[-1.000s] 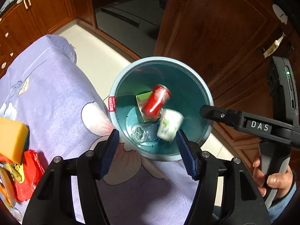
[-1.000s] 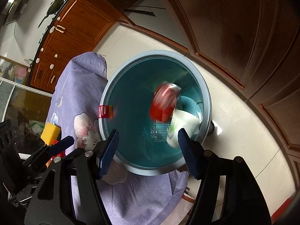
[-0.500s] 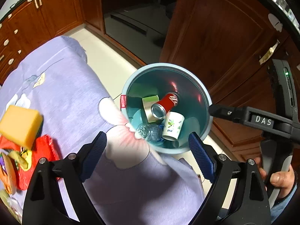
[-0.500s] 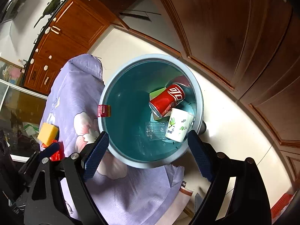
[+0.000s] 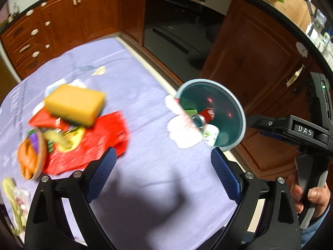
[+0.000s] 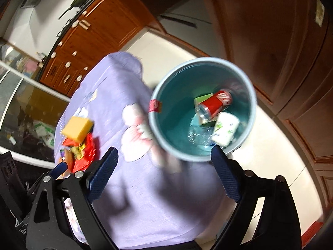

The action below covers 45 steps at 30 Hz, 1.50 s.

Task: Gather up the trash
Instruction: 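Return both tools to the table and grasp the crumpled tissue with the right tool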

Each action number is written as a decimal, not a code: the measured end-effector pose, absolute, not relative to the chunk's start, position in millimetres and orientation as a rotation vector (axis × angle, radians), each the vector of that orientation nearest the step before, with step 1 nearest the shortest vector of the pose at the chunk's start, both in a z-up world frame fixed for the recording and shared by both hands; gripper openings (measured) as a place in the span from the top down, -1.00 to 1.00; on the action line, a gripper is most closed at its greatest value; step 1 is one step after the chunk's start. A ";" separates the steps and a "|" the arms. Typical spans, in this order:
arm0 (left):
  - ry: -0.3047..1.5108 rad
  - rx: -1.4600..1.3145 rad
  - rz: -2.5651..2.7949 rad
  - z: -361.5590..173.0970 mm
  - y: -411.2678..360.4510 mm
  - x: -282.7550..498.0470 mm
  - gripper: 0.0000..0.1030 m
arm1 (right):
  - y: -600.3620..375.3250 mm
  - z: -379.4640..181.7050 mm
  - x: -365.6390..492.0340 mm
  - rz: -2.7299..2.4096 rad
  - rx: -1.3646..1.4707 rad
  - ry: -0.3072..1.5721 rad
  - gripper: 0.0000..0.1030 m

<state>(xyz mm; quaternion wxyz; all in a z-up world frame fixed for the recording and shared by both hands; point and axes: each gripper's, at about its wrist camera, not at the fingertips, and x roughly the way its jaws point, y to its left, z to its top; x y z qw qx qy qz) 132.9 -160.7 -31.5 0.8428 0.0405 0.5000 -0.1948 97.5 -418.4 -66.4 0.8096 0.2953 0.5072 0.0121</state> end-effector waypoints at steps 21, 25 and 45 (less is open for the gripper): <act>0.990 -0.187 -0.133 -22.4 72.2 44.1 -0.79 | -215.6 -43.3 69.2 0.348 0.382 1.207 -0.68; 0.992 -0.222 -0.103 -28.8 101.4 32.1 -0.79 | -173.2 -52.1 62.4 0.437 0.326 1.256 -0.68; 1.006 -0.319 -0.003 -47.3 168.3 17.1 -0.79 | -51.1 -107.1 51.5 0.652 0.022 1.367 0.48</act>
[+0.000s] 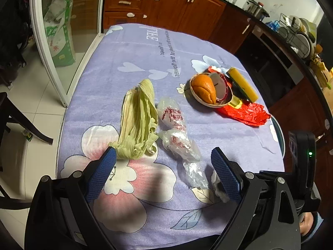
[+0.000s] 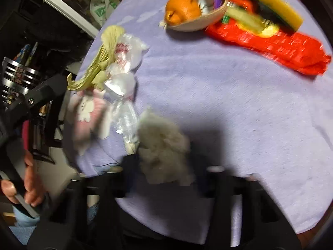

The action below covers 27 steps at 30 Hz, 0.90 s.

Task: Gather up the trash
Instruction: 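Return both tools to the table and grasp the crumpled tissue with the right tool, then grasp the clear plastic bag with the left tool while the right tool holds the tissue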

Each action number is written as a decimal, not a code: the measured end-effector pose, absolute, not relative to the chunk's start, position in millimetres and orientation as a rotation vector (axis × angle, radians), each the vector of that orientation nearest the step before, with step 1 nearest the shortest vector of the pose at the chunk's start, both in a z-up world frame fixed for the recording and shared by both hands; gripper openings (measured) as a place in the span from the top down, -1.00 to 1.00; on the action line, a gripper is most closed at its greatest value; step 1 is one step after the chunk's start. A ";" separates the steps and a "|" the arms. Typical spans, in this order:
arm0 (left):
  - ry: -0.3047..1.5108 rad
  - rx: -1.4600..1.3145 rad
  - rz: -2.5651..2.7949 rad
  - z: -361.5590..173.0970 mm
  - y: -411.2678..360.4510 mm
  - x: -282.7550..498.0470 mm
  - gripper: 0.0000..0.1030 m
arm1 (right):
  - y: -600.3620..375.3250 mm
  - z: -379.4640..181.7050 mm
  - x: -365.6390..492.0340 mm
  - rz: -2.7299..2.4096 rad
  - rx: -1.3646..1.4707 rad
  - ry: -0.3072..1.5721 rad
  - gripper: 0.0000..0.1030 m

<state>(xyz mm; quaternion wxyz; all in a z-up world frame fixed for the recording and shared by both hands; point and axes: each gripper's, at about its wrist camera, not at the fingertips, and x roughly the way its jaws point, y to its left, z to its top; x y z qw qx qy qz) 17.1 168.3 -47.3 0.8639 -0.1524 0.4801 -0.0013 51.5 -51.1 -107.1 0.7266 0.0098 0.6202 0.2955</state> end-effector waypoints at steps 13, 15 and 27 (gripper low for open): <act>1.056 -0.224 -0.106 -57.0 109.9 45.0 0.05 | -157.4 -90.0 89.4 0.466 0.298 1.291 0.56; 1.064 -0.230 -0.116 -58.5 104.8 45.8 0.04 | -171.1 -90.4 91.7 0.445 0.325 1.282 0.56; 1.138 -0.176 0.010 -92.7 100.8 66.0 0.04 | -191.6 -110.2 95.6 0.412 0.395 1.293 0.56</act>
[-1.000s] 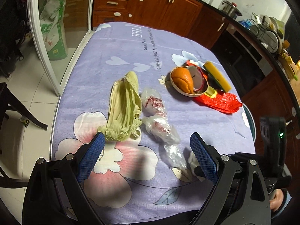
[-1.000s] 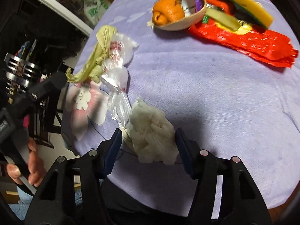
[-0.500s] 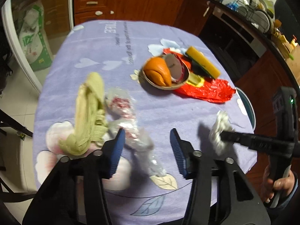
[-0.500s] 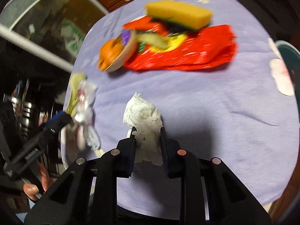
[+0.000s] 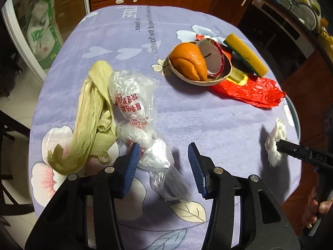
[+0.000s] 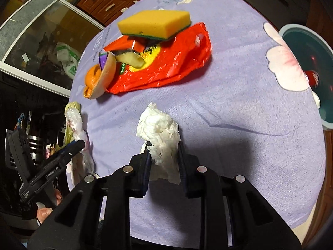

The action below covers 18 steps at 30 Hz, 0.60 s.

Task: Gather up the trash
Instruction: 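Grasp the clear plastic bag with the left tool while the right tool holds the tissue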

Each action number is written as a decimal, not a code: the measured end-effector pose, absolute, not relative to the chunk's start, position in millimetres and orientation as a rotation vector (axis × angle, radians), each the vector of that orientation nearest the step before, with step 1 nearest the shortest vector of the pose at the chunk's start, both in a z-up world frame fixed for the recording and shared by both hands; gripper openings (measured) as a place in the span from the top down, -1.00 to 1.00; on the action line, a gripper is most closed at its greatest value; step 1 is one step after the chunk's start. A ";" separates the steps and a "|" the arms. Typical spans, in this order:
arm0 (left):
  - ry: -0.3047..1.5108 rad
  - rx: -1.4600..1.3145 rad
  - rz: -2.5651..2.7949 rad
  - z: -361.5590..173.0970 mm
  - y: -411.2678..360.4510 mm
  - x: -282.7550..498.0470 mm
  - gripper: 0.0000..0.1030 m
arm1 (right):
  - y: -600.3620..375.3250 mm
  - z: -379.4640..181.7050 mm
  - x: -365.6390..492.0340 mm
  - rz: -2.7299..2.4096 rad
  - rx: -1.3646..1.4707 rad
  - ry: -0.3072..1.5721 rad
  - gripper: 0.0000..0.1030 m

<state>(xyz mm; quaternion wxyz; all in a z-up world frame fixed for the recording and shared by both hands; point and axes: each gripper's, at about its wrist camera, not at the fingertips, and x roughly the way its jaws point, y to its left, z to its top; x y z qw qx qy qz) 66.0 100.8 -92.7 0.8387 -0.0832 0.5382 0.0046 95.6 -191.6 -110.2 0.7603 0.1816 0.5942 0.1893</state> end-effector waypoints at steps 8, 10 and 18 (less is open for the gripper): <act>1.091 -0.197 -0.048 -70.4 101.2 56.3 0.04 | -213.6 -108.6 94.6 0.393 0.427 1.274 0.55; 1.058 -0.214 -0.058 -57.3 105.8 49.7 0.04 | -217.7 -108.3 95.3 0.389 0.438 1.268 0.55; 1.058 -0.156 -0.116 -43.1 86.7 49.7 0.24 | -216.3 -109.7 97.8 0.413 0.461 1.264 0.55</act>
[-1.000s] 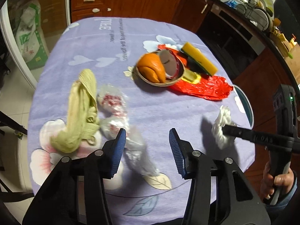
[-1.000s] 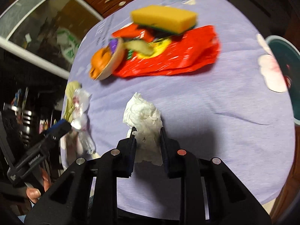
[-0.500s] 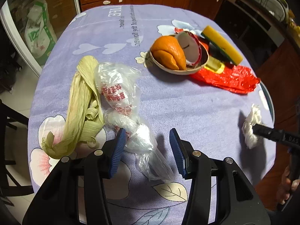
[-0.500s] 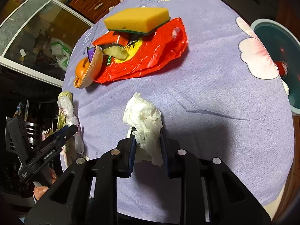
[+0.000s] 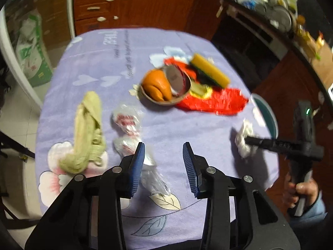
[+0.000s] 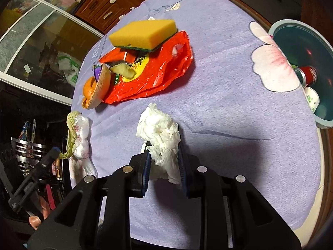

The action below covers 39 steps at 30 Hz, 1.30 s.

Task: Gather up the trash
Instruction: 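Grasp the clear plastic bag with the left tool while the right tool holds the tissue, then carry the bag and tissue over the teal bin and open both tools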

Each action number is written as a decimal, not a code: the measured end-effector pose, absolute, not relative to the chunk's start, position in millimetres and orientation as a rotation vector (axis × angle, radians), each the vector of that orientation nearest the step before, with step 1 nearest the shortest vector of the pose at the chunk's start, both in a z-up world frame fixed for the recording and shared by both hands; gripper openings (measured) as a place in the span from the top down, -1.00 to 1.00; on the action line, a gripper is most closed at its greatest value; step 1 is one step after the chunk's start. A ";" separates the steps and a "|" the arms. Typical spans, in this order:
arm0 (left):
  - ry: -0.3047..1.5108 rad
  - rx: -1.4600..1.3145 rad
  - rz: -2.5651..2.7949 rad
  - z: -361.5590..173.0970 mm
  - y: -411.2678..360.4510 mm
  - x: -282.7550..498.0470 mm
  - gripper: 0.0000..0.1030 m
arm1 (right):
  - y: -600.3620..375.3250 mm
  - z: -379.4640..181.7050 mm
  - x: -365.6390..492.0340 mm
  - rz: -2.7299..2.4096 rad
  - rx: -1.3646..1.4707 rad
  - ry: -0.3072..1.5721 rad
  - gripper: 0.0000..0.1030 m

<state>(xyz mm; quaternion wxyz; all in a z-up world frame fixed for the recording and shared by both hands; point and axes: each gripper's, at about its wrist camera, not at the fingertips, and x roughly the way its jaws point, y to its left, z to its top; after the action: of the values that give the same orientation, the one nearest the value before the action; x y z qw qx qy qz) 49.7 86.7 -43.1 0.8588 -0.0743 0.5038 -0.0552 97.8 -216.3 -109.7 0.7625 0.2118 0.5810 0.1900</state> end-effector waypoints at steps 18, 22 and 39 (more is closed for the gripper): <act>1.180 -0.157 0.039 -105.1 85.5 74.1 0.38 | -221.7 -110.1 98.7 0.411 0.452 1.263 0.54; 1.146 -0.104 -0.015 -90.6 66.9 71.7 0.47 | -234.7 -107.2 99.7 0.397 0.472 1.244 0.54; 1.026 0.049 -0.384 -15.8 -86.3 106.5 0.47 | -353.6 -71.4 103.0 0.300 0.647 1.048 0.54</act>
<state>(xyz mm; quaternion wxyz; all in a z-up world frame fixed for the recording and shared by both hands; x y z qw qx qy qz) 106.5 -86.3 -15.8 0.8533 0.0234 0.4878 -0.1825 103.0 -353.6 -71.4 0.8056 0.3023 0.4898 0.1402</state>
